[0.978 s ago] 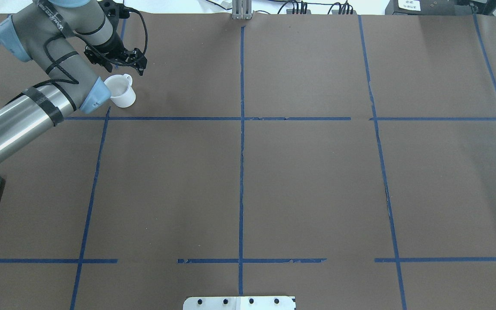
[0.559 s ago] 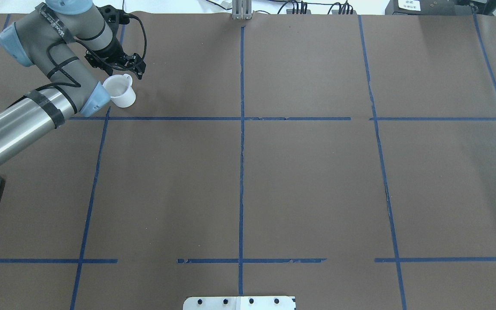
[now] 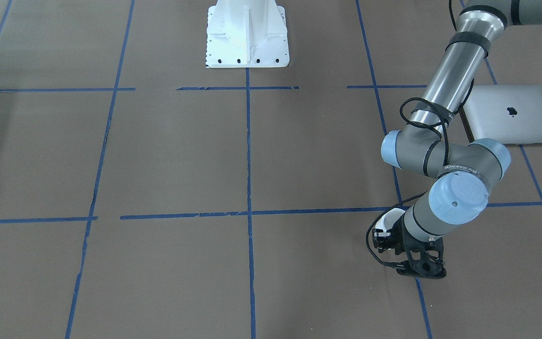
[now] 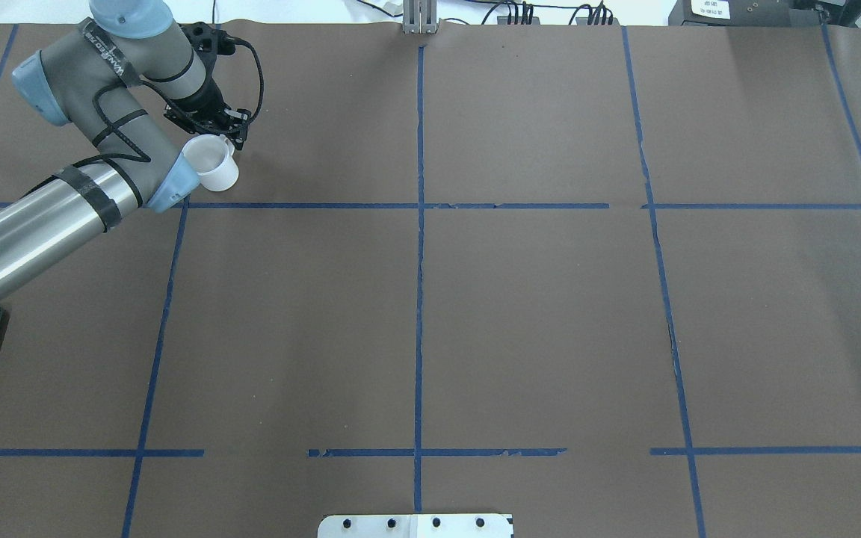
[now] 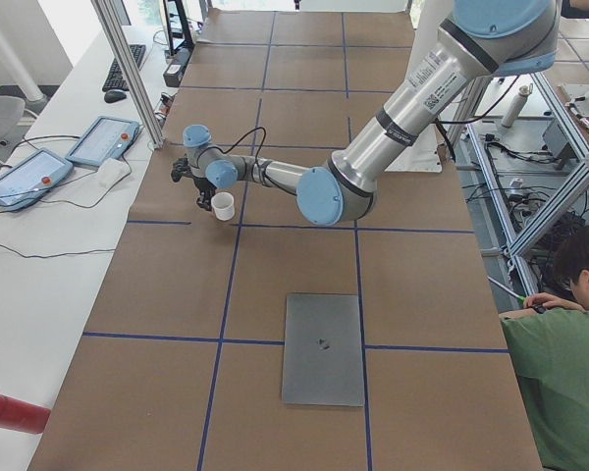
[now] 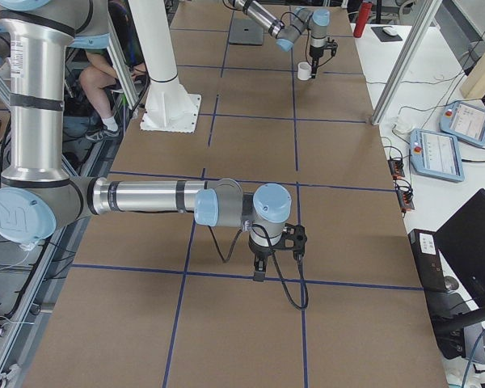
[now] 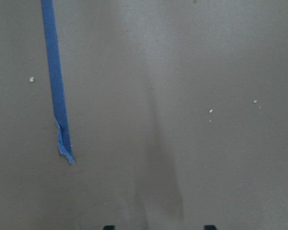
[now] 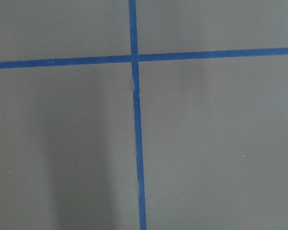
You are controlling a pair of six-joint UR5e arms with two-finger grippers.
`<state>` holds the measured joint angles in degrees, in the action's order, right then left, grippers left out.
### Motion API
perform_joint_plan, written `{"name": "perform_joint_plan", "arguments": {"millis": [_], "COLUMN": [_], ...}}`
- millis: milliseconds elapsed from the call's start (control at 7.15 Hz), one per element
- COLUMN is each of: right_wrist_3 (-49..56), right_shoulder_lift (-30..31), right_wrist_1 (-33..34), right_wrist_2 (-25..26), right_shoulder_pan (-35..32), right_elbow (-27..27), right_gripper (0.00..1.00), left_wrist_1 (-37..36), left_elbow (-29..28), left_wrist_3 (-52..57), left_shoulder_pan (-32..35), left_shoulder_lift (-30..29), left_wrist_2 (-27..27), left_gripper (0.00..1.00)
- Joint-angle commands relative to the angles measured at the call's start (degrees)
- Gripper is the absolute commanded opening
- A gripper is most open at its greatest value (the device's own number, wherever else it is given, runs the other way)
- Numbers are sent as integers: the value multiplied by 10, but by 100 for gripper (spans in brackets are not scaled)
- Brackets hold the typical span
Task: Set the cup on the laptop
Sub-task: 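Lift the cup with the left gripper and carry it toward the laptop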
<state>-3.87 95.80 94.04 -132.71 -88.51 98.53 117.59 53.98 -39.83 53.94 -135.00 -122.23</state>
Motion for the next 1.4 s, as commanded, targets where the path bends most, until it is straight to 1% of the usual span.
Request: {"name": "perform_joint_plan", "arguments": {"millis": [0,140,280,419,559,699,839,978,1118,1258], "right_wrist_3": [0,0,0,0,0,0,0,0,0,0], "right_shoulder_lift": [0,0,0,0,0,0,0,0,0,0], "right_wrist_1": [0,0,0,0,0,0,0,0,0,0], "right_wrist_2": [0,0,0,0,0,0,0,0,0,0], "right_shoulder_pan": [0,0,0,0,0,0,0,0,0,0], "right_elbow": [0,0,0,0,0,0,0,0,0,0], "right_gripper": [100,100,100,100,100,100,100,100,100,100], "left_wrist_1": [0,-7,-11,-31,-79,-101,-106,-117,-122,-124], "left_elbow": [5,10,17,34,89,160,226,292,358,405], "left_wrist_3": [1,3,4,4,4,4,4,4,5,45], "left_shoulder_pan": [7,29,56,66,78,95,123,135,143,144], "left_shoulder_lift": [0,-4,-4,-1,24,81,144,208,286,360], "left_wrist_2": [-2,-15,-51,-58,-58,-59,-62,-62,-62,-62], "left_gripper": [0,0,0,0,0,0,0,0,0,0]}}
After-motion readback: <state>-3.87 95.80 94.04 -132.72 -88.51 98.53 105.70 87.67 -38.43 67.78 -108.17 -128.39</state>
